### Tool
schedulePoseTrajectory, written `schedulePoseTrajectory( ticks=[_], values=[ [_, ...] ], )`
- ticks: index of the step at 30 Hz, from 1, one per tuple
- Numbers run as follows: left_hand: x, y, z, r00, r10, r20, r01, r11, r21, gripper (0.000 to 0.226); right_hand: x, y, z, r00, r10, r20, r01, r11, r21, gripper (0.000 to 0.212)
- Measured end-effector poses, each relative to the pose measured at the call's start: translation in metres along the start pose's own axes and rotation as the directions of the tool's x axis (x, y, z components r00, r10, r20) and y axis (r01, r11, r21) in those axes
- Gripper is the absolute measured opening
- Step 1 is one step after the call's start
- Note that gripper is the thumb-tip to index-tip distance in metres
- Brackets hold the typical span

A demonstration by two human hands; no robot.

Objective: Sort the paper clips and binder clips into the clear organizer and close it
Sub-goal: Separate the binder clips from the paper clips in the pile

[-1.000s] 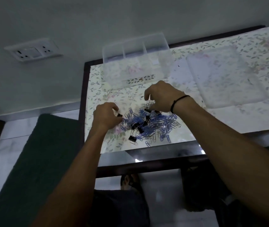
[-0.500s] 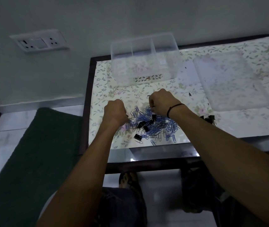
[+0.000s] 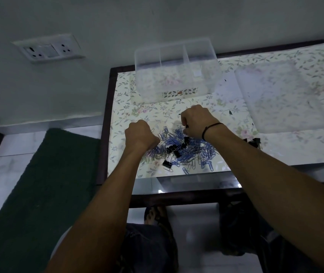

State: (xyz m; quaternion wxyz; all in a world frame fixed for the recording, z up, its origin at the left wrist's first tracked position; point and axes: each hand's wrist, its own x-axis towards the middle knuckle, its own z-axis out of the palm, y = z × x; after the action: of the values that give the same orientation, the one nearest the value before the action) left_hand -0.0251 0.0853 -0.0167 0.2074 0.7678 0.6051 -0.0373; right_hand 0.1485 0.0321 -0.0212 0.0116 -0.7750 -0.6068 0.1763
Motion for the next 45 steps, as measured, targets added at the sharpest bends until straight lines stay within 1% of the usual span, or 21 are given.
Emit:
schedulePoseTrajectory(
  ticks=[2,5,9,11,13,16,20,26,33,36,40,45],
  values=[
    [0.0,-0.001,-0.003,0.999,-0.018,0.032,0.019,0.999,-0.032,0.014,0.003,0.001,0.002,1.0,0.018,-0.01,-0.018,1.0,0.024,0.021],
    [0.001,-0.005,-0.015,0.996,-0.05,0.08,0.056,0.995,-0.079,0.021,0.005,0.004,0.002,1.0,0.031,0.0,-0.031,0.999,0.038,0.018],
    [0.007,-0.008,-0.03,0.999,-0.045,-0.003,0.043,0.975,-0.219,0.026,0.004,0.008,0.004,1.0,-0.003,-0.023,0.002,0.999,-0.032,0.019],
    [0.008,-0.007,-0.034,0.998,-0.055,-0.033,0.042,0.95,-0.31,0.023,0.003,0.008,0.003,1.0,-0.024,-0.004,0.024,0.998,-0.065,0.021],
    [0.007,-0.004,-0.034,0.998,-0.056,-0.031,0.041,0.927,-0.372,0.018,0.003,0.01,0.0,0.999,-0.035,0.03,0.038,0.996,-0.084,0.027],
    [0.007,0.0,-0.03,0.999,-0.04,0.004,0.038,0.906,-0.421,0.013,0.002,0.012,-0.009,0.996,-0.053,0.072,0.059,0.995,-0.076,0.031],
    [0.006,0.003,-0.025,0.999,-0.012,0.035,0.026,0.898,-0.439,0.013,-0.001,0.014,-0.011,0.994,-0.082,0.071,0.084,0.996,-0.025,0.036],
    [0.005,0.009,-0.026,0.999,0.01,0.042,0.009,0.894,-0.447,0.015,-0.006,0.018,-0.011,0.994,-0.107,0.03,0.106,0.994,0.031,0.026],
    [0.003,0.012,-0.029,0.998,0.017,0.057,0.011,0.893,-0.45,0.015,-0.005,0.014,-0.012,0.993,-0.103,0.057,0.099,0.993,0.062,0.04],
    [0.004,0.012,-0.03,0.998,0.016,0.058,0.012,0.894,-0.447,0.014,-0.004,0.011,-0.012,0.993,-0.111,0.031,0.107,0.99,0.093,0.034],
    [0.004,0.013,-0.03,0.998,0.013,0.069,0.02,0.891,-0.454,0.012,-0.006,0.008,-0.01,0.989,-0.142,0.048,0.138,0.988,0.066,0.037],
    [0.004,0.014,-0.03,0.997,0.02,0.076,0.016,0.892,-0.452,0.013,-0.007,0.008,-0.011,0.989,-0.146,0.028,0.143,0.987,0.069,0.027]
  ],
)
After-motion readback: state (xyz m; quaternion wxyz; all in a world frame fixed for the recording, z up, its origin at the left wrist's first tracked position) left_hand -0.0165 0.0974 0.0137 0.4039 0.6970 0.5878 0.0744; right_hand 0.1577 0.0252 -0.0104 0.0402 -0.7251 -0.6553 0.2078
